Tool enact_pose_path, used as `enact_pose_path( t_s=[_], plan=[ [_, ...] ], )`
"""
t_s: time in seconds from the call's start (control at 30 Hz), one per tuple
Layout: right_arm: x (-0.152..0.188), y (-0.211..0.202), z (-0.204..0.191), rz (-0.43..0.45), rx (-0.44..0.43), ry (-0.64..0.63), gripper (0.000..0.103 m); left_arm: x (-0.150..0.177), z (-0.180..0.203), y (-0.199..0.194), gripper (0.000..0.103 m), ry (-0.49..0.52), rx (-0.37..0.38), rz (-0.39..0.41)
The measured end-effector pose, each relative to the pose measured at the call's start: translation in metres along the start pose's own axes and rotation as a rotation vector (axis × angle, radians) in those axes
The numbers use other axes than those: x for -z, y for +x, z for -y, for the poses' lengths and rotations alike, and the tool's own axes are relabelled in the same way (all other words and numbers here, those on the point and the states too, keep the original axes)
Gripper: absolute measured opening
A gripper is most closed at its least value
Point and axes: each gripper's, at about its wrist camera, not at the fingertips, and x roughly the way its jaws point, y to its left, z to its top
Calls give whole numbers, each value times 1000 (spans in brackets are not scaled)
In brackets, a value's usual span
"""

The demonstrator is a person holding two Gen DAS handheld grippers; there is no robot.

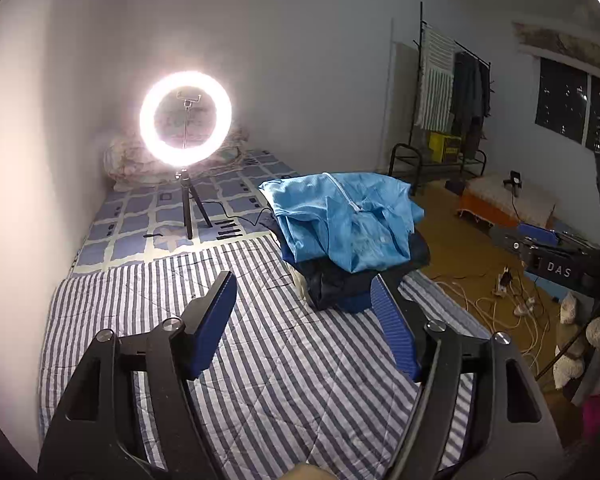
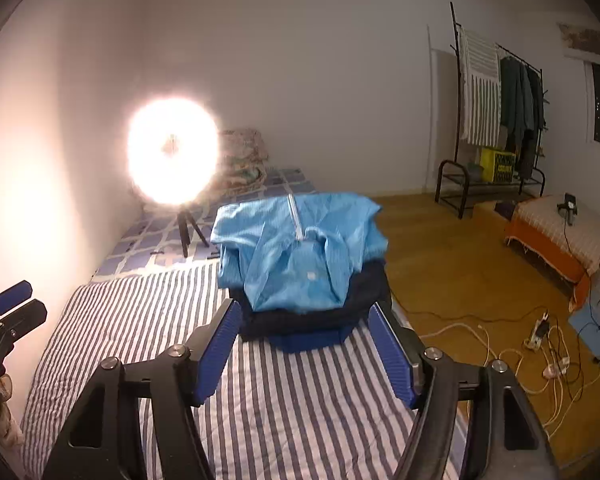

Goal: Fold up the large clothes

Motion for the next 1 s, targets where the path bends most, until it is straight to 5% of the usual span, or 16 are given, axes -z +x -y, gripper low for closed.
enact_pose_path(
  t_s=[0.4,0.47,1.0],
  plan=[
    [21,-5,2,12,55,25,91,12,15,-16,100,37,19,38],
    [23,-8,0,29,77,19,102,13,15,-16,103,37,4,36],
    [26,-9,1,65,88,52,103,19,21,-18,103,89,-64,40]
  ],
)
